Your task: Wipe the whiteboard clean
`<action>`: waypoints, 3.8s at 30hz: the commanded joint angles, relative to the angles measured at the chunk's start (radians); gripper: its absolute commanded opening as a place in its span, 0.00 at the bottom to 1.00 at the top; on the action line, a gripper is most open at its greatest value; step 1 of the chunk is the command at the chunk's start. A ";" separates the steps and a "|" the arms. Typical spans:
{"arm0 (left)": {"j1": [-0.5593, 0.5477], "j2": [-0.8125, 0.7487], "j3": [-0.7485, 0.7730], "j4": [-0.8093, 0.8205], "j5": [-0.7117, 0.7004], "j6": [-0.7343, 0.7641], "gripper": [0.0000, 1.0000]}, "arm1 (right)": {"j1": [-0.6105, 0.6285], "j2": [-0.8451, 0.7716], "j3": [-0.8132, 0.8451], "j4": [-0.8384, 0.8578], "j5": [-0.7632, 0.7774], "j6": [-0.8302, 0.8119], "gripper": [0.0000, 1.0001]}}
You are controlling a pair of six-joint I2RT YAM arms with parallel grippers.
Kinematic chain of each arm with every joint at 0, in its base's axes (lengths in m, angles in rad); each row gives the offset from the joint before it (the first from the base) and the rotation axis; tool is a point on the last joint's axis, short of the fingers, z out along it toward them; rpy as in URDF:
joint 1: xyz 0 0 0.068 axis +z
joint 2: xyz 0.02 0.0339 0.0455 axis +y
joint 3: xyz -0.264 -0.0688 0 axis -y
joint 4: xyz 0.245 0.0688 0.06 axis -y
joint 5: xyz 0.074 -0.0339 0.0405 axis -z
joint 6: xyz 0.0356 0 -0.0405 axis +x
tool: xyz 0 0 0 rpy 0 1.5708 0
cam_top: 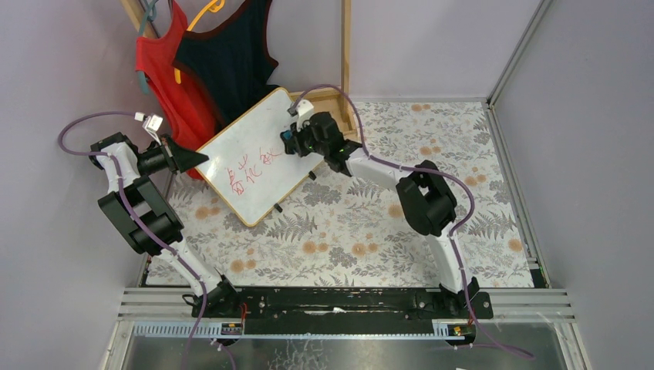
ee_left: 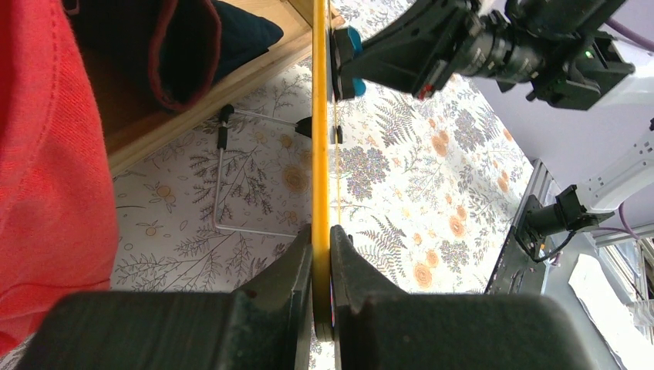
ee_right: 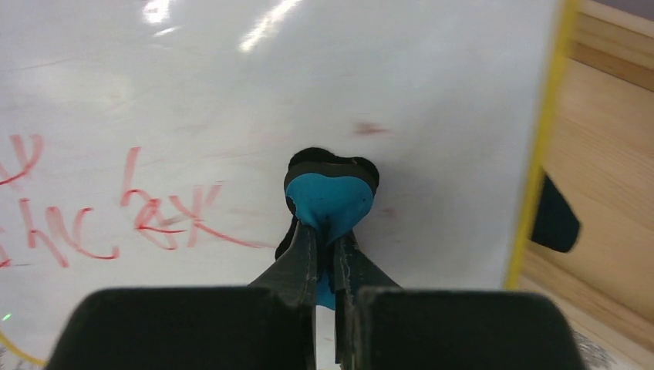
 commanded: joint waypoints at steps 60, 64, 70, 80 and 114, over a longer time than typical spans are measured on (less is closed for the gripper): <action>-0.015 -0.010 -0.033 0.028 -0.090 0.042 0.00 | -0.005 0.003 0.037 -0.084 0.047 0.025 0.00; -0.015 -0.013 -0.033 0.029 -0.088 0.041 0.00 | 0.085 0.023 0.092 -0.095 0.050 0.031 0.00; -0.016 -0.016 -0.033 0.029 -0.088 0.039 0.00 | 0.192 0.065 0.155 -0.103 0.037 0.065 0.00; -0.015 -0.022 -0.036 0.029 -0.091 0.036 0.00 | 0.198 0.128 0.230 -0.142 0.063 0.035 0.00; -0.016 -0.019 -0.025 0.028 -0.092 0.022 0.00 | -0.068 0.046 0.116 -0.120 0.134 0.007 0.00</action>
